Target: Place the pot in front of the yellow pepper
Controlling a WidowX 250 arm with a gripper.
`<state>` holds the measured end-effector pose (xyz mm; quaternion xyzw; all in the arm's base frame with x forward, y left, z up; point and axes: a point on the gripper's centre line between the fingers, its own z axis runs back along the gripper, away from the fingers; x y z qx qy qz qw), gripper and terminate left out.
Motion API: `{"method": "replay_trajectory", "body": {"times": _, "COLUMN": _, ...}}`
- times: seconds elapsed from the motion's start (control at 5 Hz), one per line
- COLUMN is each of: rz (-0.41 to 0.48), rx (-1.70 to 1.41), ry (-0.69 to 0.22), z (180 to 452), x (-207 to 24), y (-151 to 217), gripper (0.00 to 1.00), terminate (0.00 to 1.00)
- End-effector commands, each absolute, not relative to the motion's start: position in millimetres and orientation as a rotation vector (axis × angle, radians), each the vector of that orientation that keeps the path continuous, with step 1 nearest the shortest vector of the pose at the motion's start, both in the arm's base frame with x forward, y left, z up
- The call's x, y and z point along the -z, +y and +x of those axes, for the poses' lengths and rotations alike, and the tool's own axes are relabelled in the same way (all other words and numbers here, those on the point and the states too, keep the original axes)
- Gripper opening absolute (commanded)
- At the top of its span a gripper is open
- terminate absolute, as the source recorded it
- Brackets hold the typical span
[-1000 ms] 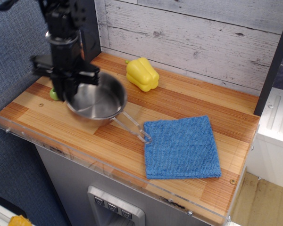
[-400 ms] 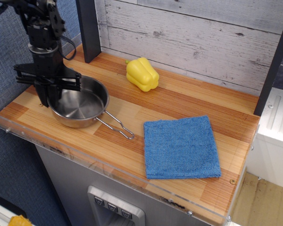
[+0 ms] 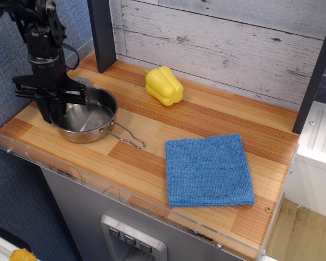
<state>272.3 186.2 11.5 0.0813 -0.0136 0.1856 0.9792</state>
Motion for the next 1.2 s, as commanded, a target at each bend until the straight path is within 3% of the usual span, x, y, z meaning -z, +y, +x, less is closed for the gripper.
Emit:
{"method": "replay_trajectory", "body": {"times": 0.0, "rz": 0.169, "rx": -0.254, "ry": -0.014, "z": 276.7, "x": 20.9, "y": 152.7, "gripper": 0.0, "terminate": 0.0}}
{"method": "replay_trajectory", "body": {"times": 0.2, "rz": 0.184, "rx": -0.251, "ry": -0.026, "z": 278.1, "x": 19.8, "y": 145.3, "gripper": 0.0, "terminate": 0.0}}
{"method": "replay_trajectory", "body": {"times": 0.4, "rz": 0.182, "rx": -0.258, "ry": -0.023, "z": 276.6, "x": 13.8, "y": 138.6, "gripper": 1.0, "terminate": 0.0}}
{"method": "replay_trajectory", "body": {"times": 1.0, "rz": 0.088, "rx": -0.306, "ry": -0.033, "z": 275.8, "x": -46.0, "y": 125.1, "gripper": 1.0, "terminate": 0.0}}
